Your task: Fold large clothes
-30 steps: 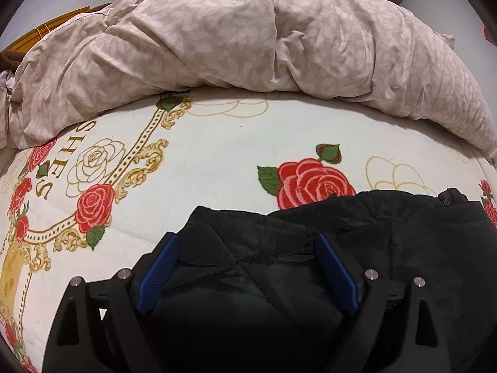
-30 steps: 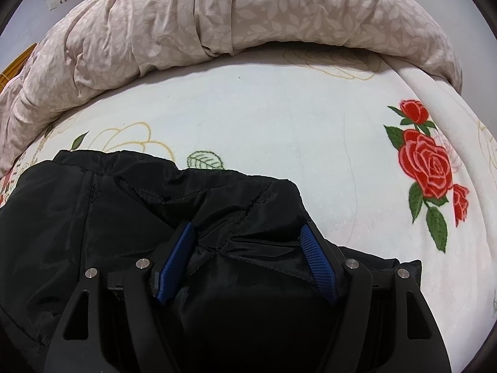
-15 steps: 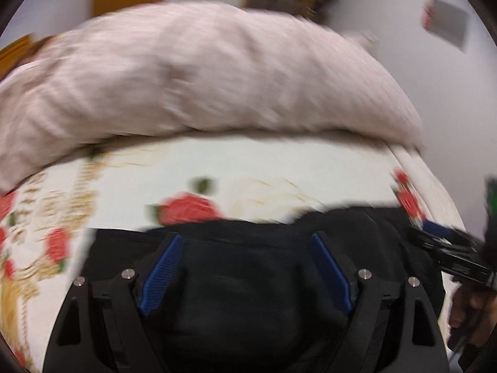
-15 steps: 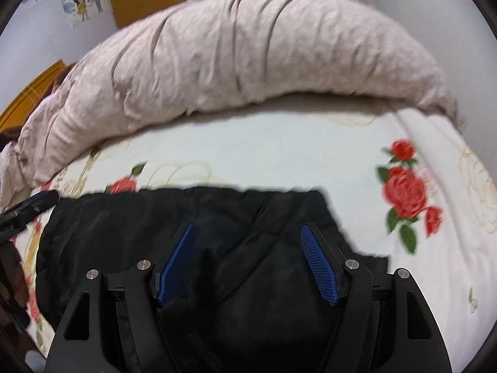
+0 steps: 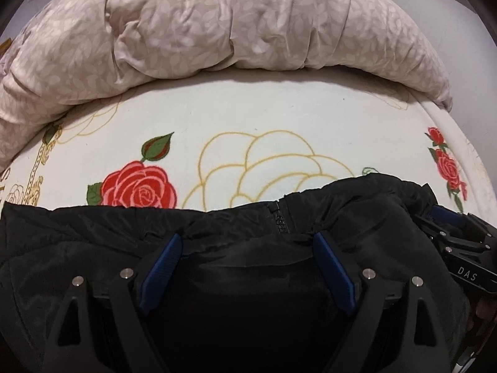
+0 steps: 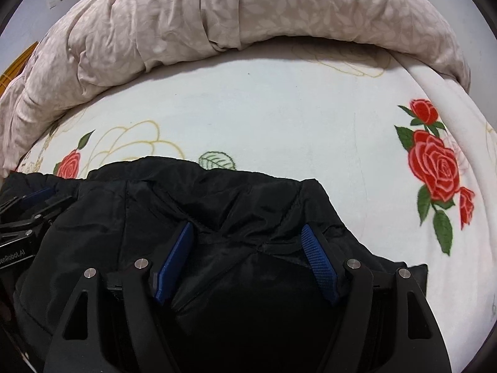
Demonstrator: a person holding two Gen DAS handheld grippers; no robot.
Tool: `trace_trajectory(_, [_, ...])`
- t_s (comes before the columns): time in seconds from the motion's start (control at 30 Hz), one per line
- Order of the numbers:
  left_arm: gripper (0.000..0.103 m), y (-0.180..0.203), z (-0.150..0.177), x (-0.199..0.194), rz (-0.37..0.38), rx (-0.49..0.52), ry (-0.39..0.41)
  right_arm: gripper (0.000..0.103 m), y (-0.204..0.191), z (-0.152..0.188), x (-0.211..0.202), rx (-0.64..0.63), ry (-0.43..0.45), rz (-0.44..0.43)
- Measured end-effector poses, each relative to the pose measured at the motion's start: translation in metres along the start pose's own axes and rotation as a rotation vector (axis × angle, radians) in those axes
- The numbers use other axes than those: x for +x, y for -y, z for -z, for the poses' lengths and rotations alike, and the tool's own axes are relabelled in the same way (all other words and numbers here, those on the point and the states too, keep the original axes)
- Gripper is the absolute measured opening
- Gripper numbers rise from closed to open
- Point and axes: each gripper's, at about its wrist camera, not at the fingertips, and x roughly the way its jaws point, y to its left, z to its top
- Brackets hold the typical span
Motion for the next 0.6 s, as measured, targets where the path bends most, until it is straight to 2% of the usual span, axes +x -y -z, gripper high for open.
trace_trajectory(0.17, [0.089, 0.0, -0.005, -0.004, -0.013, 0.008, -0.023, 0.072, -0.001, -0.005, -0.01, 0.002, 0.007, 0.009])
trace_trajectory(0.23, [0.082, -0.002, -0.008, -0.018, -0.013, 0.007, -0.021, 0.071, -0.003, -0.006, -0.029, -0.009, 0.034, 0.03])
trace_trajectory(0.3, [0.075, -0.005, -0.006, -0.041, -0.018, 0.015, 0.019, 0.071, -0.002, -0.005, -0.057, -0.018, 0.087, 0.023])
trace_trajectory(0.4, [0.074, -0.019, 0.003, -0.081, -0.032, 0.033, 0.107, 0.071, 0.005, 0.001, -0.083, -0.025, 0.131, 0.05])
trace_trajectory(0.5, [0.074, -0.046, 0.014, -0.102, -0.056, 0.016, 0.152, 0.071, 0.016, 0.009, -0.079, -0.012, 0.1, 0.081])
trace_trajectory(0.6, [0.074, -0.079, 0.026, -0.089, -0.113, -0.045, 0.103, 0.071, 0.023, 0.017, -0.053, -0.004, 0.043, 0.082])
